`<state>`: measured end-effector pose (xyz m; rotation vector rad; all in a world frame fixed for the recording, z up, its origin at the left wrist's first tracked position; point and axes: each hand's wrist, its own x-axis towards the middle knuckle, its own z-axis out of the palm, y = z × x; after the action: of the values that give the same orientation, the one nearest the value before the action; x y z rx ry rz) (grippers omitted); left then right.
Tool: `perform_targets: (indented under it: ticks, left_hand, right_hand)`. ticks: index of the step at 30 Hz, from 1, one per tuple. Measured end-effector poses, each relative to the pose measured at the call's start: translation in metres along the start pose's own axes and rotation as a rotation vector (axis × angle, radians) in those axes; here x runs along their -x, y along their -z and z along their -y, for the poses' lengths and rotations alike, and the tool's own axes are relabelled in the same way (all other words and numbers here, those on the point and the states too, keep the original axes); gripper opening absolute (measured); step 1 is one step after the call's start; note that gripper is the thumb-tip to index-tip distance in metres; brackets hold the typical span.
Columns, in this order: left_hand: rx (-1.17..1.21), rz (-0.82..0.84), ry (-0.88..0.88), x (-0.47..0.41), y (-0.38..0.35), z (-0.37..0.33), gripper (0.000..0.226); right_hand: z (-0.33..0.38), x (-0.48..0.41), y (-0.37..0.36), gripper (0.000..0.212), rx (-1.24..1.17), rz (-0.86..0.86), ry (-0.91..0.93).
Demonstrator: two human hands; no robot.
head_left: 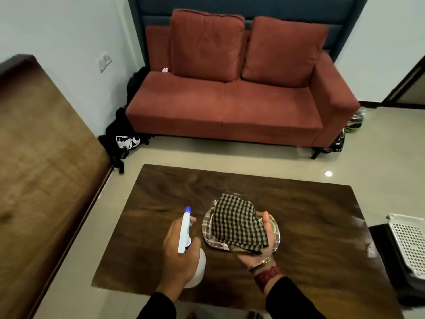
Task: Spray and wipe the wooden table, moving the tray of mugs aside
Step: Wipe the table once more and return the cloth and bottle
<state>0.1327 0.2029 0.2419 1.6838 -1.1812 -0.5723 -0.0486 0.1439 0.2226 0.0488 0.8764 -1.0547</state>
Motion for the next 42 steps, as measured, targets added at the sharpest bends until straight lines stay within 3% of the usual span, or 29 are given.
perform_targets:
  ticks: [2,9,19,24,31,33,36,38,42]
  left_hand:
    - [0.005,0.015,-0.001,0.0,-0.002,-0.017,0.057]
    - [0.009,0.119,-0.079,-0.004,-0.019,-0.057,0.045]
    - [0.047,0.337,-0.182,0.024,-0.119,-0.122,0.037]
    - [0.089,0.386,-0.26,0.068,-0.214,-0.167,0.038]
    - [0.096,0.455,-0.217,0.161,-0.401,-0.241,0.046]
    - [0.067,0.48,-0.177,0.186,-0.452,-0.262,0.064]
    - [0.054,0.514,-0.17,0.216,-0.515,-0.287,0.096]
    - [0.075,0.518,-0.203,0.226,-0.549,-0.297,0.092]
    - [0.052,0.505,-0.27,0.239,-0.606,-0.291,0.072]
  right_hand:
    - [0.01,0.01,-0.004,0.076,-0.092,0.037,-0.018]
    - [0.042,0.039,0.006,0.078,-0.17,0.107,-0.009]
    - [0.131,0.088,0.09,0.083,-0.27,0.085,0.138]
    - [0.213,0.108,0.175,0.081,-0.315,0.033,0.201]
    - [0.381,0.154,0.339,0.064,-0.393,-0.092,0.27]
    - [0.421,0.159,0.384,0.061,-0.43,-0.125,0.297]
    - [0.459,0.158,0.436,0.084,-0.434,-0.138,0.279]
    - [0.476,0.151,0.462,0.083,-0.437,-0.153,0.248]
    - [0.495,0.117,0.521,0.057,-0.524,-0.239,0.173]
